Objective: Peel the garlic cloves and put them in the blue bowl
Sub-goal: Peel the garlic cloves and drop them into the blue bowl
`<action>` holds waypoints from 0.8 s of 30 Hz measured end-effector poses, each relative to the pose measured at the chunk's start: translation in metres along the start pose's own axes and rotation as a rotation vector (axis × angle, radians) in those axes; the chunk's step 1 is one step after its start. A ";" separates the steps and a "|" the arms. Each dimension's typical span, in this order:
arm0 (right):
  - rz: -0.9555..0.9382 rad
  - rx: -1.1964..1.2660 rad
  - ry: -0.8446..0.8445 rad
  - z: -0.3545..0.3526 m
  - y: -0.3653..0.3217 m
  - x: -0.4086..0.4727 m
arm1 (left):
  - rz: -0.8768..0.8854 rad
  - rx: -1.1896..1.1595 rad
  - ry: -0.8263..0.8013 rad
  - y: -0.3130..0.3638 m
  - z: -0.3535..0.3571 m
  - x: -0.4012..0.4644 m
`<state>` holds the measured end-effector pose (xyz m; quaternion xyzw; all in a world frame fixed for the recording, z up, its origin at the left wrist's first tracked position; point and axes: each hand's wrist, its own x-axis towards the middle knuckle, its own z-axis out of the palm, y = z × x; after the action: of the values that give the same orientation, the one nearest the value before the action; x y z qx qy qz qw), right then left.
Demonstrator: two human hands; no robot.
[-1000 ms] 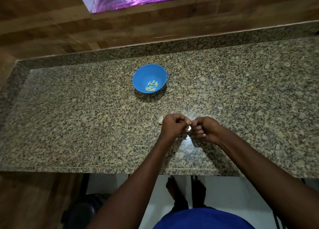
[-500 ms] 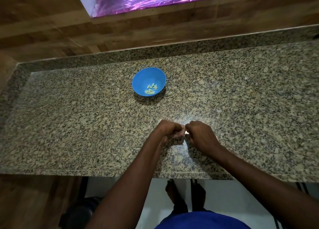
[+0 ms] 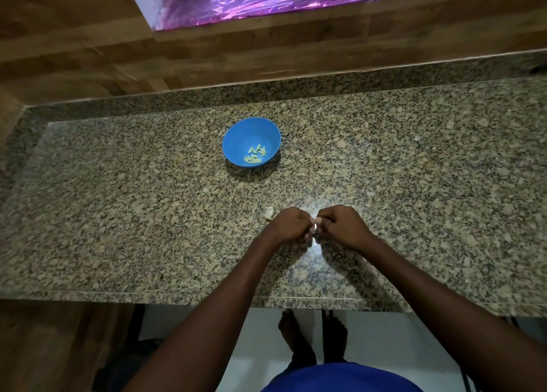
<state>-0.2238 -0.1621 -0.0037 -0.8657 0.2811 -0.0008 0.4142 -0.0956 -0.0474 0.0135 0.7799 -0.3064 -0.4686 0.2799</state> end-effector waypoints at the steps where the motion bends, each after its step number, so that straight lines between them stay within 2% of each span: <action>1: -0.024 0.000 0.008 0.000 0.001 0.000 | -0.017 -0.073 -0.005 -0.001 0.000 -0.001; 5: -0.202 -0.192 0.141 0.006 -0.001 -0.010 | -0.177 -0.541 -0.126 -0.005 0.002 -0.002; 8: -0.287 -0.338 0.180 0.012 0.000 -0.019 | -0.243 -0.658 -0.200 -0.001 0.001 -0.006; 10: -0.216 -0.268 0.149 0.010 0.003 -0.017 | -0.215 -0.562 -0.148 0.002 0.002 -0.008; 11: -0.132 -0.139 0.110 0.006 0.004 -0.013 | -0.161 -0.471 -0.093 0.001 0.004 -0.008; 14: 0.233 0.456 -0.077 -0.009 -0.004 -0.003 | 0.091 -0.158 0.075 -0.003 0.007 -0.005; 16: 0.456 0.749 -0.223 -0.014 -0.006 0.000 | 0.232 0.067 0.170 -0.006 0.010 -0.002; 19: 0.640 1.107 -0.373 -0.015 -0.006 0.005 | 0.351 0.256 0.287 -0.009 0.014 -0.001; 21: 0.646 1.133 -0.382 -0.015 -0.007 0.005 | 0.340 0.239 0.314 -0.011 0.015 -0.001; 24: 0.472 0.806 -0.259 -0.013 -0.011 -0.002 | 0.194 -0.007 0.220 -0.017 0.010 -0.002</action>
<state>-0.2233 -0.1649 0.0129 -0.5417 0.3932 0.0923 0.7372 -0.1015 -0.0363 -0.0011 0.7924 -0.3462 -0.3520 0.3583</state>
